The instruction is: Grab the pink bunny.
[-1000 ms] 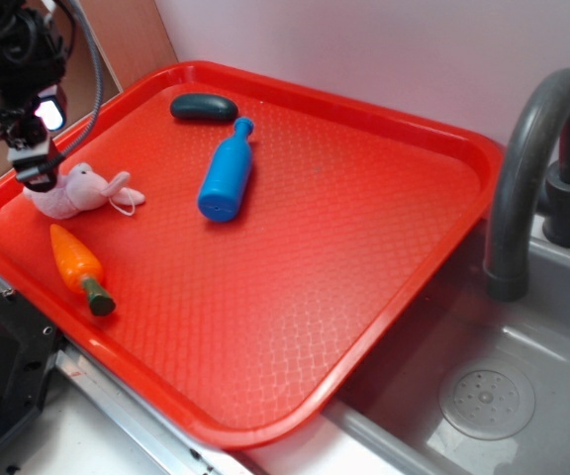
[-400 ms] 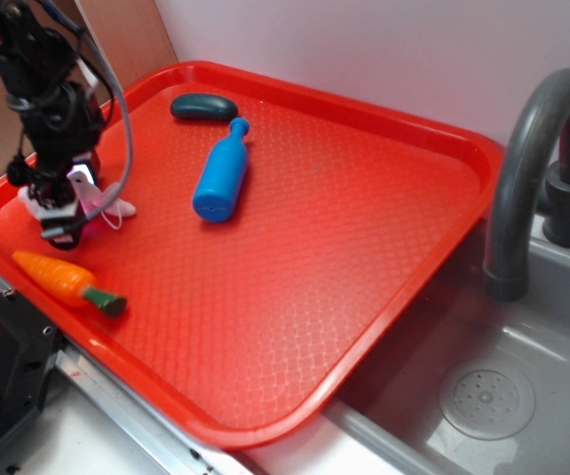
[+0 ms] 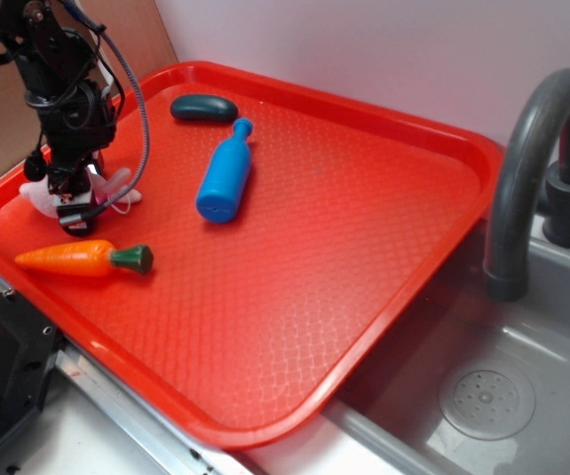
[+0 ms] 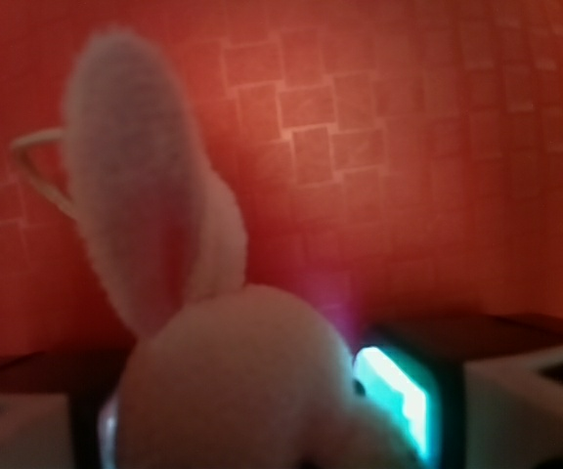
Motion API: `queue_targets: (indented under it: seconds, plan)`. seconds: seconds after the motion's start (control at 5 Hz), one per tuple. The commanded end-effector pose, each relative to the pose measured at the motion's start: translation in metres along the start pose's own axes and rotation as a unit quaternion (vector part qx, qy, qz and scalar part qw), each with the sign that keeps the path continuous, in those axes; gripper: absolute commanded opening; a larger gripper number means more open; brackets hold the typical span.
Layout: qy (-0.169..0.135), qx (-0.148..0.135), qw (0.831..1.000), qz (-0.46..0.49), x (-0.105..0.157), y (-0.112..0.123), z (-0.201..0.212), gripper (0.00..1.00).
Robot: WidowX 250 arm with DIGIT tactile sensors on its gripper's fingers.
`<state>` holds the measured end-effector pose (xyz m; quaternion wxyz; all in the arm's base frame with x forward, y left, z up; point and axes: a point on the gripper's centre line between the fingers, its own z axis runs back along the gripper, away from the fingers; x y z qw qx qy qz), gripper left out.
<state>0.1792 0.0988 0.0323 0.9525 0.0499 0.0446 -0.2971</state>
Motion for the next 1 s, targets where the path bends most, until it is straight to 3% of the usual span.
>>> queue_targets:
  seconds: [0.0,0.2,0.4,0.6,0.8]
  plan:
    - [-0.027,0.057,0.984,0.164,0.002,0.011,0.078,0.0]
    - [-0.055,0.063,0.953,0.291,0.009,0.005,0.131,0.0]
    - [-0.08,0.055,0.926,0.366,0.026,-0.018,0.186,0.0]
    - [-0.127,0.031,0.914,0.383,0.045,-0.042,0.234,0.0]
    - [-0.186,0.008,0.918,0.35,0.043,-0.043,0.241,0.0]
